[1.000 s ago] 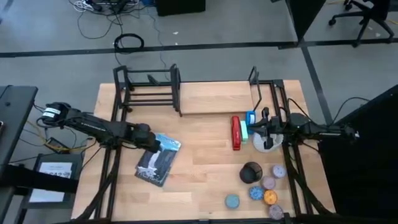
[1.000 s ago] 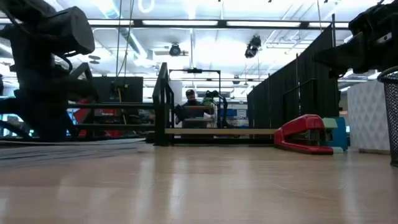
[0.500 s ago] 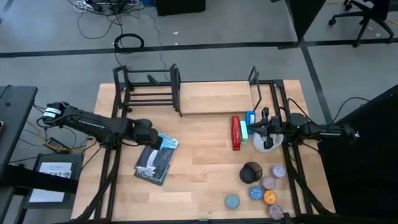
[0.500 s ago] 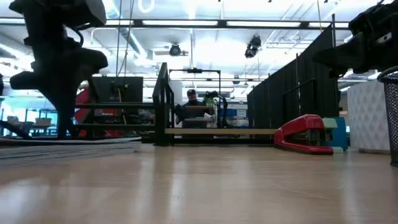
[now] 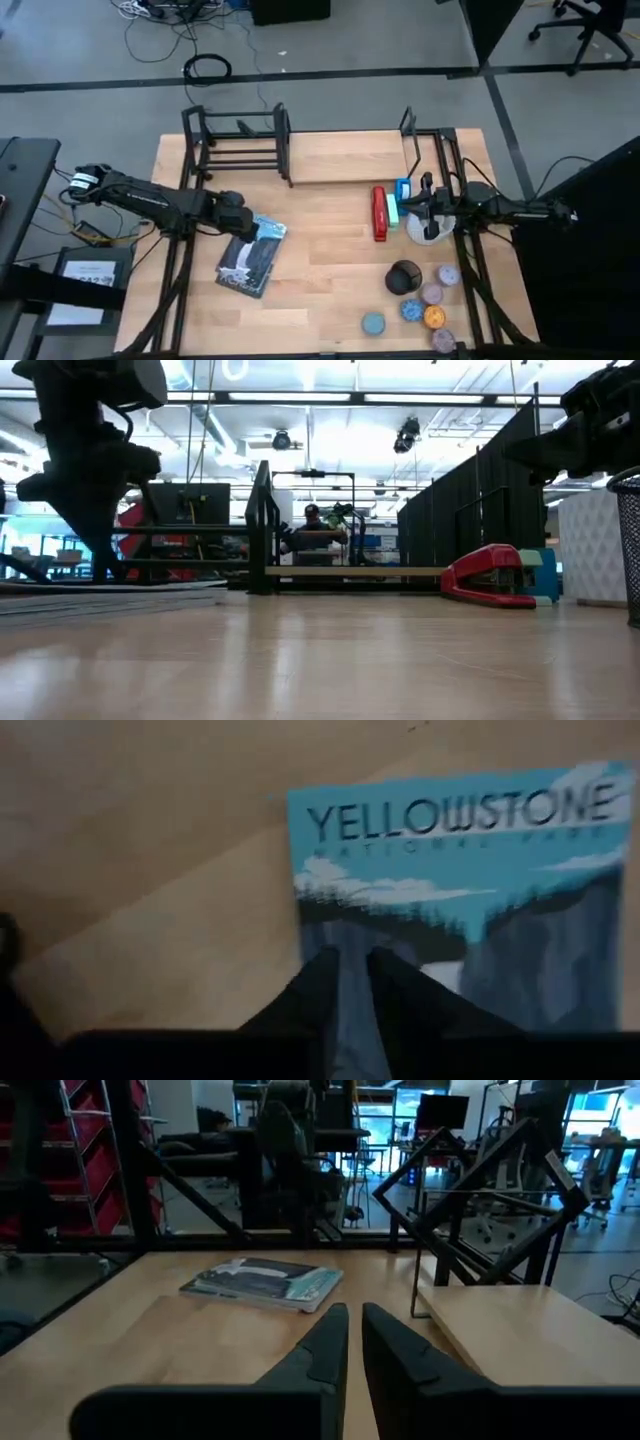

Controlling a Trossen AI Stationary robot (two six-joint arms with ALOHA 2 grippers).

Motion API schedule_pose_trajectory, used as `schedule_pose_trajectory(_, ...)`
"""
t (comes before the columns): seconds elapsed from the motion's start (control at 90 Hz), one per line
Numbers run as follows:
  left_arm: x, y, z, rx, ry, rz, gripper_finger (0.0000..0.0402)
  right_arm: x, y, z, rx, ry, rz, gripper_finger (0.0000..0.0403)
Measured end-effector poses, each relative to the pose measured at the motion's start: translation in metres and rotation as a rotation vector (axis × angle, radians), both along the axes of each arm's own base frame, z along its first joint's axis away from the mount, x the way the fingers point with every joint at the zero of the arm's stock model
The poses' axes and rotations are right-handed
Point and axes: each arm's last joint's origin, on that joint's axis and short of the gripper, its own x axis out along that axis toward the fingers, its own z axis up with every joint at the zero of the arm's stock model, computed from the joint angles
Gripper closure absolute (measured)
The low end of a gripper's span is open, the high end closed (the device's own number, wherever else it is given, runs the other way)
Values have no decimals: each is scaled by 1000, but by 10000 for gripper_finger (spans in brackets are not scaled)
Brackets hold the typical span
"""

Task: Stock shelves
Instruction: Put the blue book on the book shelf

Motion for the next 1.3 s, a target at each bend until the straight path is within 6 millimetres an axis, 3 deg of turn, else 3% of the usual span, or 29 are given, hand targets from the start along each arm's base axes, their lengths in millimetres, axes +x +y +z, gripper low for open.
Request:
schedule_pose_trajectory(0.356, -6, 1, -15, 28, 39, -106, 210, 0, 0, 0, 0, 0, 0, 396)
schedule_pose_trajectory(0.567, -10, 1, -45, -2, -16, -102, 199, 0, 0, 0, 0, 0, 0, 396)
schedule_pose_trajectory(0.8, -12, 1, -64, -19, -117, -57, 199, 0, 0, 0, 0, 0, 0, 396)
schedule_pose_trajectory(0.989, -13, 2, -72, -14, -170, -20, 240, 0, 0, 0, 0, 0, 0, 396)
schedule_pose_trajectory(1.222, -12, 3, -72, 21, -185, 0, 372, 0, 0, 0, 0, 0, 0, 396)
schedule_pose_trajectory(1.3, -11, 3, -71, 32, -178, 10, 390, 0, 0, 0, 0, 0, 0, 396)
